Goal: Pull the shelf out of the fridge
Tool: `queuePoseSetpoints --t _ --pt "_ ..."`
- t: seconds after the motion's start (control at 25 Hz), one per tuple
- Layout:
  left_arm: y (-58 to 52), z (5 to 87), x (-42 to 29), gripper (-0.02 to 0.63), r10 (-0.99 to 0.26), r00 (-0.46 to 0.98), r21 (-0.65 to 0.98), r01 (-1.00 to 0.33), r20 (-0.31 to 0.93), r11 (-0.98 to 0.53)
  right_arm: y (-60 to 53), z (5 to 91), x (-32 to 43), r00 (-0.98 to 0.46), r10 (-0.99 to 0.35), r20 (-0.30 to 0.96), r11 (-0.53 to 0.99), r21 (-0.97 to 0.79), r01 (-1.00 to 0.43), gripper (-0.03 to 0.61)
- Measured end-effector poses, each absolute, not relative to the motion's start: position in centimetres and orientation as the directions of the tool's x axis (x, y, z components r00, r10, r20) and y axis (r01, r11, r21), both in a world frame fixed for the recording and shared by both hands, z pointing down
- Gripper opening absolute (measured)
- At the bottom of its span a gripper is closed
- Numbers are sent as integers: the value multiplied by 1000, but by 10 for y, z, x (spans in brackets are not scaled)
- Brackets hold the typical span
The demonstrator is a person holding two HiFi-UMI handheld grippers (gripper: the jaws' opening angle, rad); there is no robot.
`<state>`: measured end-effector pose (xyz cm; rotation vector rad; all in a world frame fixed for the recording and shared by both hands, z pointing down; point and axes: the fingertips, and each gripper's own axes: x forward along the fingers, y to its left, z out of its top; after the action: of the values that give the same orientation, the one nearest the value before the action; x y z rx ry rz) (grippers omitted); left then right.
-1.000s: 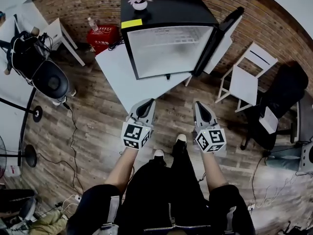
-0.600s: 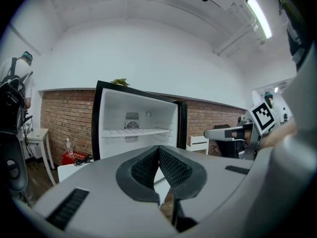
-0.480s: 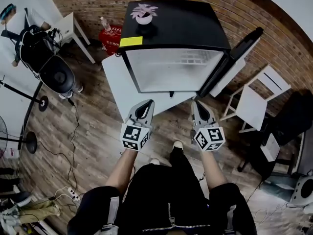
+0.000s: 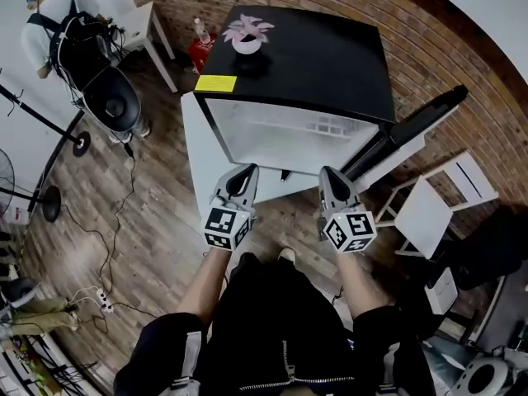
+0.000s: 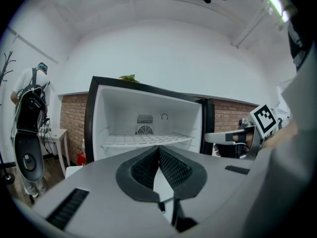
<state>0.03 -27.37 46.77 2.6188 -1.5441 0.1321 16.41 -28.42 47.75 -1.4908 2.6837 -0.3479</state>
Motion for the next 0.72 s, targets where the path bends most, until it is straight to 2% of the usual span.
queuePoseSetpoints --t 0.44,0.52,0.64,0.72 --pt "-305 467 16 20 -839 530 39 -847 121 -530 -305 486 168 -511 -856 74 481 -249 -841 -6" --pt "-309 467 17 20 -833 539 40 -842 121 -539 -305 486 169 -499 -864 67 467 -264 -844 10" --pt "-313 468 17 20 -826 551 45 -834 121 -549 -304 488 169 -487 -871 65 452 -279 -847 79" --pt "-316 468 16 20 -825 553 50 -833 120 -551 -303 490 168 -486 -871 69 449 -288 -846 98"
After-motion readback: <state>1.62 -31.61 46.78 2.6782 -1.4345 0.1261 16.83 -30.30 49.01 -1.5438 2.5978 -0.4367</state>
